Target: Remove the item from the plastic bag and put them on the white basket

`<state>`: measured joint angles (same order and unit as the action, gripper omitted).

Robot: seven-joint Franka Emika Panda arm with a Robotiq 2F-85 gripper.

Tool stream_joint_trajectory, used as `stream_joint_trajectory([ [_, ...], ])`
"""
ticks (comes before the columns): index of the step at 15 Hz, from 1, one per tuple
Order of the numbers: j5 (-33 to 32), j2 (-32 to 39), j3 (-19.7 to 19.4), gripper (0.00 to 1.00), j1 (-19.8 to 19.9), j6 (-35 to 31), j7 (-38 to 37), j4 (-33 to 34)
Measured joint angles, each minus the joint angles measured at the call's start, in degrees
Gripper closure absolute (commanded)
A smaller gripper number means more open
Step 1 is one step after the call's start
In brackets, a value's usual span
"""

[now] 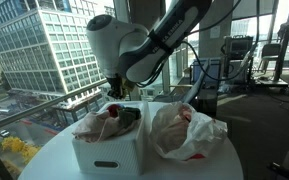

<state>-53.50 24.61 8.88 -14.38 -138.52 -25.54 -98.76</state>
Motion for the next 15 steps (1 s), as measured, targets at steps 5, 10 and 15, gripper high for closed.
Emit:
stream_joint_trajectory([
  [5, 6.05, 4.93, -0.88, 0.25, 0.44, -4.27, 3.87, 2.1],
  [10, 10.8, 3.85, -1.05, 0.0, -2.11, -1.95, 4.8, 2.55],
  [15, 11.77, -1.93, -1.41, 0.0, -6.25, 8.14, 1.59, 1.72],
])
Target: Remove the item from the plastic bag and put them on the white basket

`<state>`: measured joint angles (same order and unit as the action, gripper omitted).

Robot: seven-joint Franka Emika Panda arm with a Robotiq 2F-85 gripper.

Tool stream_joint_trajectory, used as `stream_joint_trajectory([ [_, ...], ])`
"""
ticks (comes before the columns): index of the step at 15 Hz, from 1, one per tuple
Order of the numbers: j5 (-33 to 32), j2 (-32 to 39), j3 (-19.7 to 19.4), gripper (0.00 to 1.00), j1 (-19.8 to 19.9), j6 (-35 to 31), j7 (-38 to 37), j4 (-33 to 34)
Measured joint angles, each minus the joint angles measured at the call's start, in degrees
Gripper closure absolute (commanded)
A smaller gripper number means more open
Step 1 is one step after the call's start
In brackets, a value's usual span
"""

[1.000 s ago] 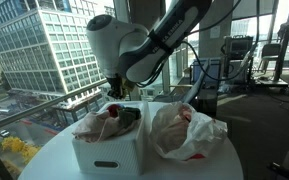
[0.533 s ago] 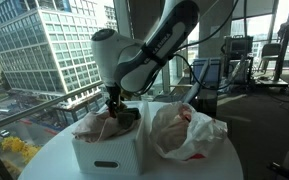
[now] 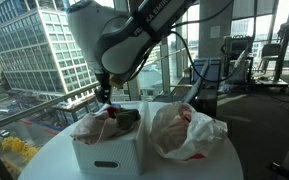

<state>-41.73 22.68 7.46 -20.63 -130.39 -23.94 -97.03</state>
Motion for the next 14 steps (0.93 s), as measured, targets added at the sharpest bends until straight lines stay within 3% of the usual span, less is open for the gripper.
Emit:
stream_joint_trajectory([
  [7, 5.72, -9.41, 0.47, 0.0, -0.56, 15.48, -2.75, -6.25],
  [10, 8.67, -12.33, 0.45, 0.0, 1.1, 15.57, -3.6, -10.97],
  [14, 8.5, -16.05, -0.04, 0.0, 4.19, 8.09, -7.34, -19.47],
])
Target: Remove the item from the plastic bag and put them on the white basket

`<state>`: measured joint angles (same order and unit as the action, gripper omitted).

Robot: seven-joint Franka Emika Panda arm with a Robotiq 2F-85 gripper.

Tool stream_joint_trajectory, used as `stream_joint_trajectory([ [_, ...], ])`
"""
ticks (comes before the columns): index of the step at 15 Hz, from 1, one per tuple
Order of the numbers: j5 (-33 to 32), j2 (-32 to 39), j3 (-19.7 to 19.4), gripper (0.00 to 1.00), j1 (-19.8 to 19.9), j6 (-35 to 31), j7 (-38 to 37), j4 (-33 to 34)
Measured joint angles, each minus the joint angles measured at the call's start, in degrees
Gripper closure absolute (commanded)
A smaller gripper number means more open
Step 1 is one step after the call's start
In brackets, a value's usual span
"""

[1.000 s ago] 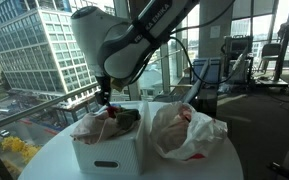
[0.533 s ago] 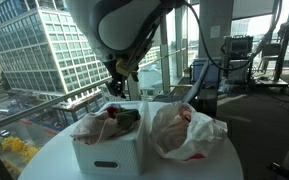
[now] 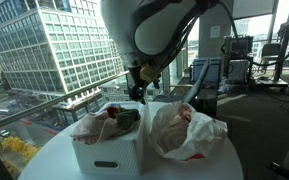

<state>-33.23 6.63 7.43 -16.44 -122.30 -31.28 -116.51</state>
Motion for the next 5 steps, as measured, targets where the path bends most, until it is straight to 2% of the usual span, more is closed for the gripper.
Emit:
stream_joint_trajectory([
  [3, -2.58, -3.07, -0.61, 0.0, 2.44, -9.58, -3.29, -6.73],
  [5, -4.0, -4.57, -0.88, 0.0, 3.42, -13.2, -4.5, -9.78],
])
